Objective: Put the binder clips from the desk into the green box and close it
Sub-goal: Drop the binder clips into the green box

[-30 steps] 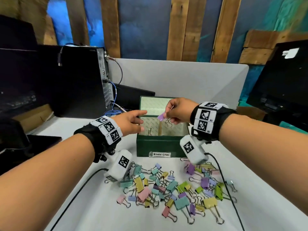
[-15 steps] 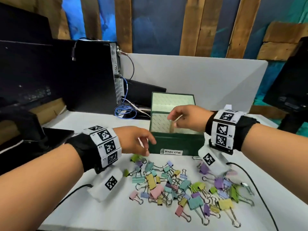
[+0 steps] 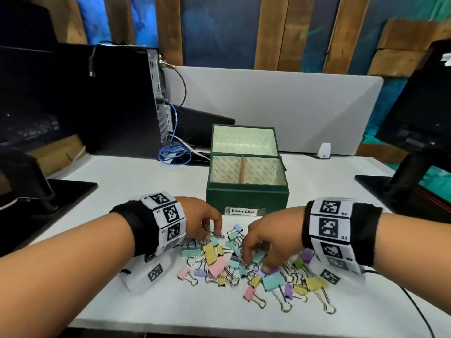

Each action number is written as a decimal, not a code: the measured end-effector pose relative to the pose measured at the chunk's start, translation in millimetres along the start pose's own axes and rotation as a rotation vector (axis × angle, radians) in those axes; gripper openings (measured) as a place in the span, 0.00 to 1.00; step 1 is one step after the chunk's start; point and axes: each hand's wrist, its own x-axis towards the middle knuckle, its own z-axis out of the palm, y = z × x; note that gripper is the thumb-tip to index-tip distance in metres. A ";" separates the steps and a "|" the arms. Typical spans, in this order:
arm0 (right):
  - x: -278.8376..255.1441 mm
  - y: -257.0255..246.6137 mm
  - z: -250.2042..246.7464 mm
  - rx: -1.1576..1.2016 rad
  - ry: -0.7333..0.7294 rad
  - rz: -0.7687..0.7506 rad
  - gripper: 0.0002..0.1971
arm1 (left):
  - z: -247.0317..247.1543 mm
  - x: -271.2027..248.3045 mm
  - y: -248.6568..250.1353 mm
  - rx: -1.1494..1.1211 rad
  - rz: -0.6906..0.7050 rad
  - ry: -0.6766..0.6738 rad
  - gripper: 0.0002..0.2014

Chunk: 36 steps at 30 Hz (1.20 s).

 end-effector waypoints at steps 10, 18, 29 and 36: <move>11.3 6.6 5.4 0.041 0.071 -0.033 0.06 | -18.9 -0.8 -2.8 -0.167 -0.004 0.229 0.16; -1.1 40.2 -31.5 0.581 0.226 0.053 0.08 | -48.8 9.3 -21.0 -0.514 -0.041 0.471 0.15; 41.8 57.3 -72.1 0.720 0.741 0.218 0.15 | -59.1 32.9 -28.7 -0.889 -0.121 0.611 0.16; -7.9 45.7 -41.2 0.456 0.538 0.097 0.10 | -58.3 42.3 -14.0 -0.659 -0.085 0.488 0.27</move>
